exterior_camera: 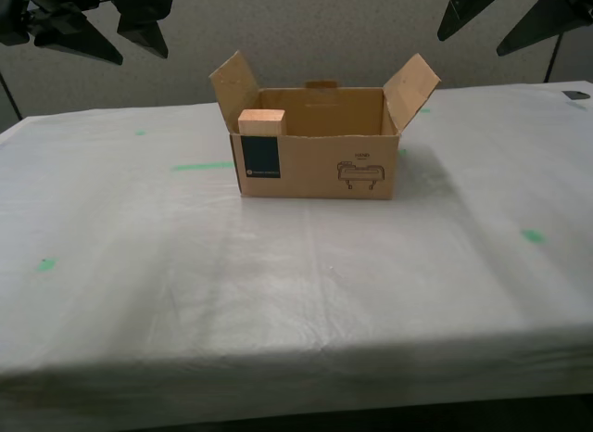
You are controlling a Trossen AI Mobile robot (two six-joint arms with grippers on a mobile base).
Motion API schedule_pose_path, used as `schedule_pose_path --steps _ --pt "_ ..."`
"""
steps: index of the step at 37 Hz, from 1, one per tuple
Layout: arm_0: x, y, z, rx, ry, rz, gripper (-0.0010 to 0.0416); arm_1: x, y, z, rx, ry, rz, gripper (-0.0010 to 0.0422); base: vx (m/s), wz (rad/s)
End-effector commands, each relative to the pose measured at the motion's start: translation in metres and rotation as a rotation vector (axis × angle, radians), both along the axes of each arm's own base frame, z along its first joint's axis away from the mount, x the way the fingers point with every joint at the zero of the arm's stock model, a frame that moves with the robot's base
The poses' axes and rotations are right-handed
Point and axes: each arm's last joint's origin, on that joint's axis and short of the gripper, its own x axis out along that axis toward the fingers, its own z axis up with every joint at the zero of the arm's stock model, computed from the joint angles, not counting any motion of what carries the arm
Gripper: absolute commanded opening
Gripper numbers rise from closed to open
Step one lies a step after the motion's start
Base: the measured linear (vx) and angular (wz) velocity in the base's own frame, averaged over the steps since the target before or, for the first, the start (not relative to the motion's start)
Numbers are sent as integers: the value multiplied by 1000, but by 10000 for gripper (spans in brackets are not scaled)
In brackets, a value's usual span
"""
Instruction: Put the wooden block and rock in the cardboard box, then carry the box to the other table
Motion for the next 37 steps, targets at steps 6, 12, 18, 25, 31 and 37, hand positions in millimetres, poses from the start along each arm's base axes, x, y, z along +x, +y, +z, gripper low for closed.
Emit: schedule_pose_path --steps 6,12,18,25,31,37 --pt "0 0 1 1 -2 -3 389 0 0 0 3 -3 2 268 0 0" --pt "0 0 0 1 -1 -3 390 0 0 0 3 -3 2 268 0 0" --pt "0 0 0 2 -1 -2 389 0 0 0 3 -4 2 268 0 0" --pt "0 0 0 2 -1 -2 390 0 0 0 3 -4 2 268 0 0" --pt "0 0 1 1 -2 -3 389 0 0 0 3 -3 2 268 0 0" --pt "0 0 1 2 -2 -2 389 0 0 0 3 -4 2 268 0 0"
